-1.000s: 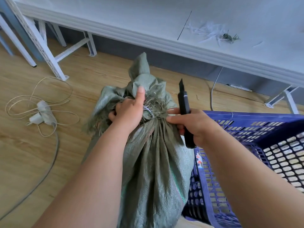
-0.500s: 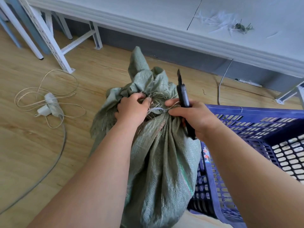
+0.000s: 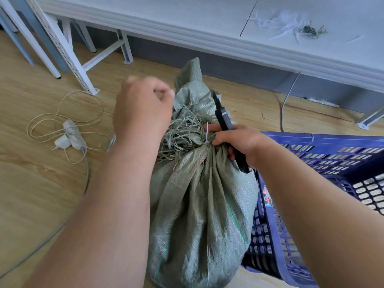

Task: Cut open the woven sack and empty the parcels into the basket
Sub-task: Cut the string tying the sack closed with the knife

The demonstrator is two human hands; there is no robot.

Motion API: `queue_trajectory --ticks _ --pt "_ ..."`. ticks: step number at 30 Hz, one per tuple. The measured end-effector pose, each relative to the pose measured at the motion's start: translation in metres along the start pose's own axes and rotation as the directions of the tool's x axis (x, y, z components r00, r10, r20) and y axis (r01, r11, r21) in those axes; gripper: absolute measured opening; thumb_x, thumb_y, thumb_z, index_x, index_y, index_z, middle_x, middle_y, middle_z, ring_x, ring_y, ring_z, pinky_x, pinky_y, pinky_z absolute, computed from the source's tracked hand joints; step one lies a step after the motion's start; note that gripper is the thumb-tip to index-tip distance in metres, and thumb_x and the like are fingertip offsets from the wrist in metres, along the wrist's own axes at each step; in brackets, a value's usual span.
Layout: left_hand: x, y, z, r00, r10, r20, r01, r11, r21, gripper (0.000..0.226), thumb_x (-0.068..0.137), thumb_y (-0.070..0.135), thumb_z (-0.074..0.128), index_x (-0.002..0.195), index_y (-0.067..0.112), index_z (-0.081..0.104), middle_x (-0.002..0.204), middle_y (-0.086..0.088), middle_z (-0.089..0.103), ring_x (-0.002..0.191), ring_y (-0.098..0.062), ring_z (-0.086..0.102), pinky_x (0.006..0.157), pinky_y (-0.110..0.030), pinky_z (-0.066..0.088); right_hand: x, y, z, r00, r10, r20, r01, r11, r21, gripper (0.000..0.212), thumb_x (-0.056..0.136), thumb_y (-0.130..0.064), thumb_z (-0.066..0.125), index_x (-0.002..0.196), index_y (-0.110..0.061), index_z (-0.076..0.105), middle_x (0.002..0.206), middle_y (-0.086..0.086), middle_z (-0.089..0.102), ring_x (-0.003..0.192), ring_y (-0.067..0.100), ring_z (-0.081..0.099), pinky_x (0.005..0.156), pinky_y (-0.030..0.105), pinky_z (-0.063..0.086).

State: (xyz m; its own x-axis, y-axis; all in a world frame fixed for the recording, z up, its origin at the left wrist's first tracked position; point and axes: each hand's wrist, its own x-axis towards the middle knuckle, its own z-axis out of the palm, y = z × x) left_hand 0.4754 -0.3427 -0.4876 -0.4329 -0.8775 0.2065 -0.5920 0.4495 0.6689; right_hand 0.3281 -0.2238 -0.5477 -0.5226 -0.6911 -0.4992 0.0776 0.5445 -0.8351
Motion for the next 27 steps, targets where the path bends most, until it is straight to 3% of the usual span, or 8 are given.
queue_trajectory --ticks 3,6,8,11,14,20,24,27 --pt "-0.013 0.018 0.002 0.95 0.224 0.218 -0.193 0.969 -0.153 0.014 0.09 0.026 0.062 0.097 0.036 0.068 0.104 0.021 0.061 0.089 0.004 0.057 0.069 -0.008 0.036 0.003 0.003 0.002 0.999 0.032 0.006 -0.032 0.997 0.066 0.029 0.081 -0.005 0.062 0.082 -0.031 0.074 0.051 -0.003 0.048 0.043 0.011 0.035 0.042 0.021 0.032" --pt "-0.03 0.005 0.036 0.843 0.271 0.465 -0.187 0.958 -0.218 0.019 0.09 0.017 0.059 0.095 0.034 0.065 0.098 0.018 0.066 0.094 0.002 0.06 0.088 -0.026 0.051 0.008 0.009 0.003 0.997 0.059 -0.046 -0.051 0.988 0.147 0.019 0.079 -0.005 0.064 0.07 -0.022 0.067 0.052 0.0 0.046 0.042 0.011 0.036 0.039 0.018 0.031" --pt "-0.033 -0.01 0.057 0.859 0.241 0.452 -0.149 0.962 -0.229 0.021 0.09 0.011 0.054 0.099 0.029 0.057 0.099 0.014 0.065 0.098 -0.005 0.06 0.094 -0.035 0.048 0.009 0.015 0.003 0.997 0.06 -0.039 -0.049 0.971 0.233 0.018 0.08 -0.008 0.062 0.084 -0.022 0.073 0.06 0.001 0.045 0.042 0.009 0.035 0.037 0.017 0.031" --pt "-0.032 -0.021 0.069 0.868 0.221 0.445 -0.069 0.94 -0.333 0.03 0.089 0.013 0.06 0.113 0.023 0.045 0.104 0.012 0.066 0.106 -0.006 0.059 0.097 -0.027 0.043 0.009 0.022 0.0 0.994 0.075 -0.079 -0.039 0.92 0.389 0.027 0.083 -0.009 0.061 0.105 -0.021 0.069 0.06 0.001 0.044 0.04 0.009 0.035 0.037 0.018 0.031" --pt "-0.032 -0.025 0.076 0.877 0.252 0.409 -0.131 0.945 -0.299 0.035 0.082 0.019 0.073 0.108 0.023 0.05 0.099 0.012 0.066 0.101 -0.004 0.058 0.083 -0.014 0.037 0.004 0.023 -0.001 0.992 0.074 -0.101 -0.024 0.902 0.432 0.016 0.084 -0.007 0.06 0.096 -0.017 0.064 0.057 0.001 0.04 0.04 0.01 0.034 0.038 0.019 0.03" --pt "-0.029 -0.028 0.078 0.916 0.336 0.219 -0.301 0.937 -0.176 0.004 0.081 0.022 0.073 0.082 0.021 0.07 0.092 0.009 0.061 0.088 -0.008 0.057 0.079 -0.02 0.039 -0.003 0.023 -0.008 0.99 0.057 -0.13 0.009 0.892 0.452 0.015 0.084 -0.003 0.063 0.094 -0.015 0.063 0.05 -0.002 0.041 0.039 0.009 0.035 0.038 0.019 0.032" --pt "-0.03 -0.031 0.079 0.954 0.252 0.161 -0.22 0.957 -0.19 0.007 0.088 0.023 0.066 0.086 0.016 0.066 0.092 0.005 0.068 0.086 -0.012 0.059 0.076 -0.026 0.044 -0.013 0.021 -0.005 0.982 -0.005 -0.189 0.067 0.944 0.324 0.01 0.086 -0.013 0.067 0.095 -0.017 0.064 0.057 -0.001 0.046 0.047 0.011 0.04 0.047 0.024 0.037" --pt "-0.028 -0.031 0.082 0.96 0.241 0.139 -0.21 0.955 -0.209 0.007 0.089 0.02 0.065 0.085 0.014 0.063 0.093 0.003 0.067 0.086 -0.012 0.059 0.075 -0.024 0.042 -0.025 0.016 -0.008 0.933 -0.1 -0.345 0.095 0.995 -0.031 0.033 0.091 -0.044 0.059 0.109 -0.017 0.058 0.075 -0.001 0.056 0.062 0.014 0.049 0.066 0.034 0.046"
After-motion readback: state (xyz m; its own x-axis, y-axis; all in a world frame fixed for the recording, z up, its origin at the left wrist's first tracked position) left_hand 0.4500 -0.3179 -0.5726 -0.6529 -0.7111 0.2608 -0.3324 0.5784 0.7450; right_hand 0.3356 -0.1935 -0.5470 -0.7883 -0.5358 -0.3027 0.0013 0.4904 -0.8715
